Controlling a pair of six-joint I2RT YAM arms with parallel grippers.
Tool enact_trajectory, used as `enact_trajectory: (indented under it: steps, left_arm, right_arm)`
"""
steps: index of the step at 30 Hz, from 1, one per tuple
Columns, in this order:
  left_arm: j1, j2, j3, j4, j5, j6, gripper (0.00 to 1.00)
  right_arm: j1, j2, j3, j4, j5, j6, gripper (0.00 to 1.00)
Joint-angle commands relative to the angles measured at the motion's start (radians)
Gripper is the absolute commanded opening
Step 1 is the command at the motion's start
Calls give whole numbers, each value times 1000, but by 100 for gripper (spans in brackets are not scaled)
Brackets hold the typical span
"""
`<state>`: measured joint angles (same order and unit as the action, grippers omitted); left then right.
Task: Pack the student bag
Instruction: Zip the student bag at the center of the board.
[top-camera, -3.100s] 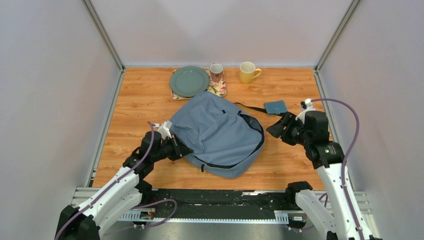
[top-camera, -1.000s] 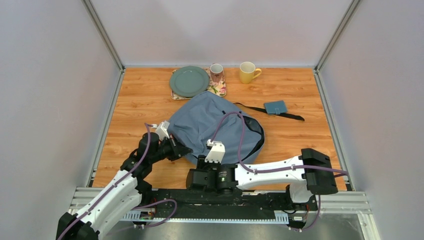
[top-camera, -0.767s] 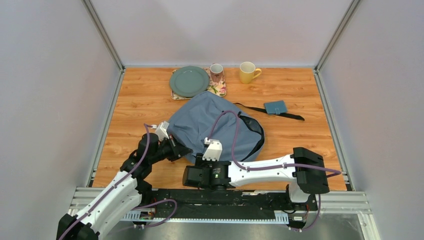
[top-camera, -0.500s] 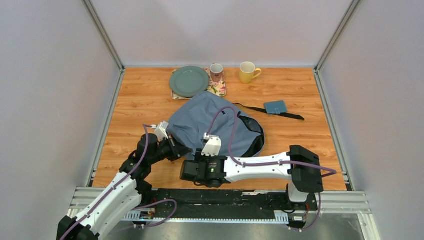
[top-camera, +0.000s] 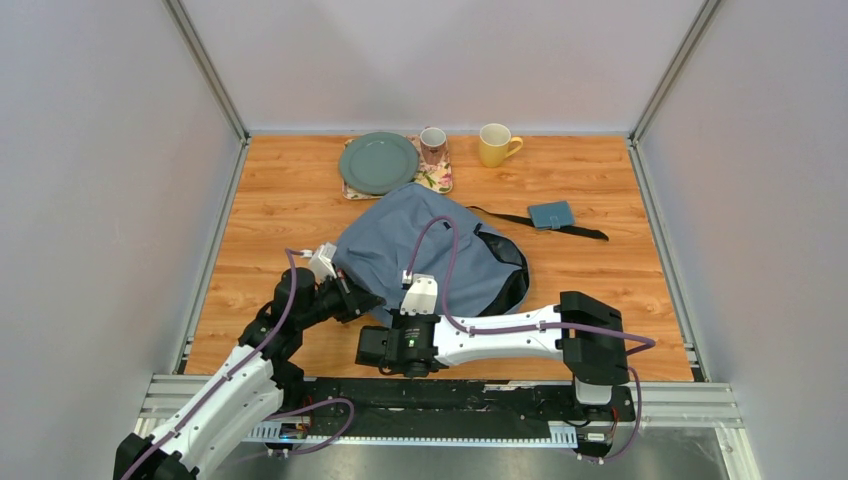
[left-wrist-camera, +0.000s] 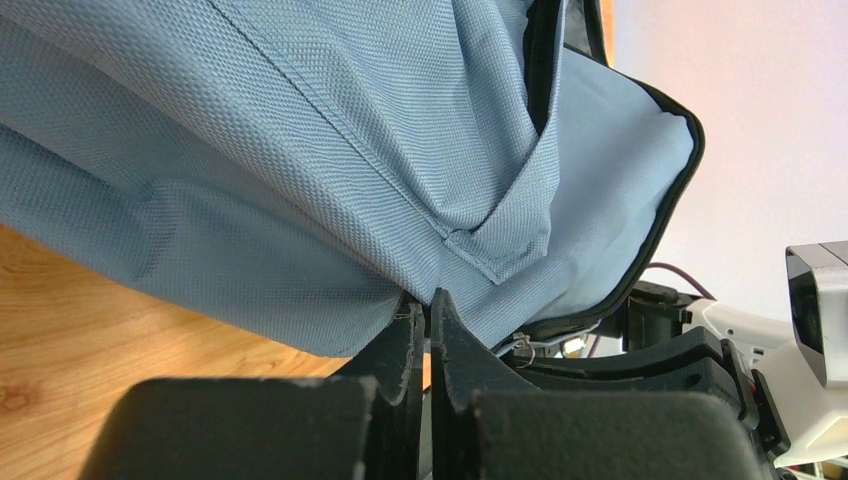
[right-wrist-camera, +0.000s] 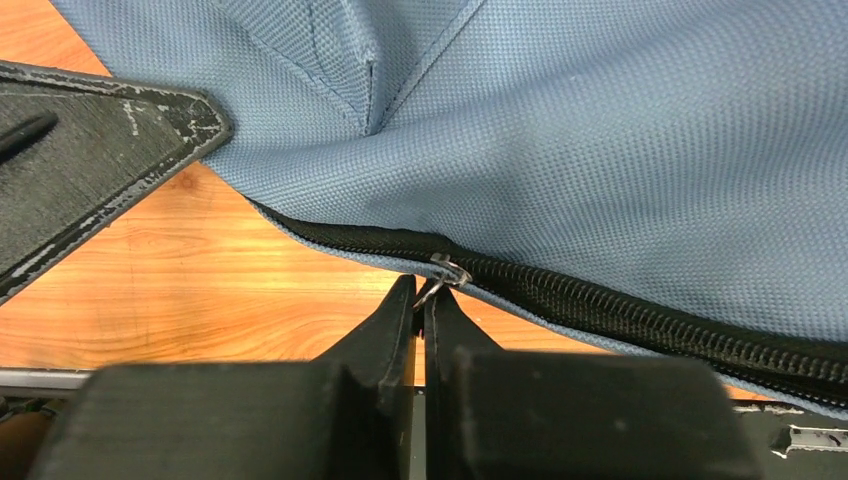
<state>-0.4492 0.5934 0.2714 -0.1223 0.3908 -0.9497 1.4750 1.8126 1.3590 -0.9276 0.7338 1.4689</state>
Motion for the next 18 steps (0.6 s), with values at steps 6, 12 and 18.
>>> enact_trajectory:
  steps: [6, 12, 18]
  left_arm:
    - [0, -29, 8, 4, 26, 17, 0]
    - [1, -35, 11, -33, -12, 46, 0]
    - [1, -24, 22, -49, -24, 66, 0]
  right_arm:
    - [-8, -84, -23, 22, 64, -47, 0]
    - [-8, -263, -239, 252, -19, -140, 0]
    - [-9, -371, -345, 293, -76, -163, 0]
